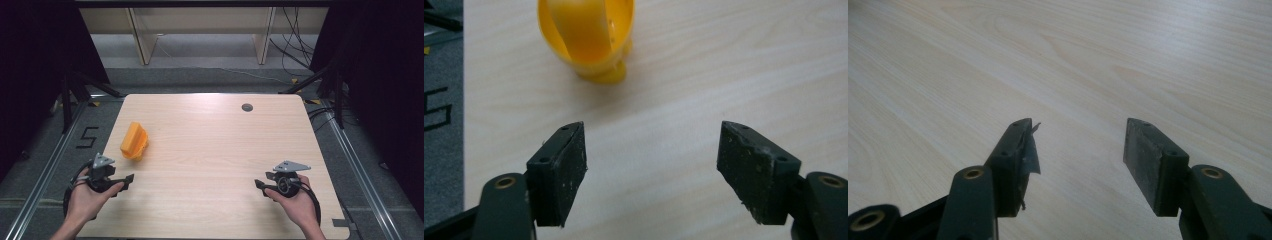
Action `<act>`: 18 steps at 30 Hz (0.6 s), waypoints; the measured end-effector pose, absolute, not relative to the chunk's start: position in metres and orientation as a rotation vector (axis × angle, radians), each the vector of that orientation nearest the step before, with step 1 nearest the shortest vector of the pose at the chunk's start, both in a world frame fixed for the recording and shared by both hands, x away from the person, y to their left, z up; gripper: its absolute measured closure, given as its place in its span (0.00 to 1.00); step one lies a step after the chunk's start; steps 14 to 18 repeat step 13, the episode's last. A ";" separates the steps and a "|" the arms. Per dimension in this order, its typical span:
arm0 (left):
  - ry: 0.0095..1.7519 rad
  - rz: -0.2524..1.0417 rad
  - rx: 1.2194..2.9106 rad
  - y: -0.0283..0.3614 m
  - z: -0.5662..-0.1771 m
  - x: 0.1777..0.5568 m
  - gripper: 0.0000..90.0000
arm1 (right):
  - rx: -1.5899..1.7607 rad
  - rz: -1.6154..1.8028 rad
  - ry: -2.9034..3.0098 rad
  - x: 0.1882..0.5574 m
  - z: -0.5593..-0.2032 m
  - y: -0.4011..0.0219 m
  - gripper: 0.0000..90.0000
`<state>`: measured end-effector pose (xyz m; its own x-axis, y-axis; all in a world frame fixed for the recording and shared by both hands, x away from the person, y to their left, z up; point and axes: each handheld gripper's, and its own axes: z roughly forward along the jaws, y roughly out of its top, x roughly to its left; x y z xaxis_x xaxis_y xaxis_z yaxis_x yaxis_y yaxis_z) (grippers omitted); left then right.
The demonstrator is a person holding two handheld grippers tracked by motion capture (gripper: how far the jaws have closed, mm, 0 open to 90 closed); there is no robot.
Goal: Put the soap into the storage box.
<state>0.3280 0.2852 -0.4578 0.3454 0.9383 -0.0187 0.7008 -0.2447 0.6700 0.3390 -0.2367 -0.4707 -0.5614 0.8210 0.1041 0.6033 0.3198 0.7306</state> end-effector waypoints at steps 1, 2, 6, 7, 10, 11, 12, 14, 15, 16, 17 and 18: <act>1.427 0.489 2.023 0.286 -0.462 0.324 0.32 | 1.310 1.090 2.311 0.339 -0.470 -0.235 0.52; 1.436 0.469 2.022 0.286 -0.463 0.321 0.33 | 1.298 1.106 2.312 0.339 -0.470 -0.235 0.52; 1.429 0.454 2.029 0.285 -0.464 0.313 0.40 | 1.234 1.117 2.309 0.341 -0.471 -0.234 0.52; 1.424 0.453 2.029 0.286 -0.462 0.313 0.42 | 1.223 1.098 2.317 0.341 -0.470 -0.233 0.52; 1.430 0.454 1.998 0.288 -0.464 0.315 0.44 | 1.278 1.124 2.316 0.338 -0.470 -0.229 0.52; 1.434 0.444 1.988 0.288 -0.465 0.316 0.44 | 1.278 1.124 2.316 0.338 -0.470 -0.229 0.52; 1.430 0.435 2.000 0.290 -0.465 0.317 0.44 | 1.272 1.119 2.319 0.338 -0.470 -0.229 0.52; 1.437 0.429 1.984 0.290 -0.466 0.317 0.44 | 1.250 1.103 2.318 0.339 -0.469 -0.231 0.52; 1.437 0.429 1.984 0.290 -0.466 0.317 0.44 | 1.250 1.103 2.318 0.339 -0.469 -0.231 0.52; 1.437 0.429 1.984 0.290 -0.466 0.317 0.44 | 1.250 1.103 2.318 0.339 -0.469 -0.231 0.52; 1.437 0.429 1.984 0.290 -0.466 0.317 0.44 | 1.250 1.103 2.318 0.339 -0.469 -0.231 0.52; 1.437 0.429 1.984 0.290 -0.466 0.317 0.44 | 1.250 1.103 2.318 0.339 -0.469 -0.231 0.52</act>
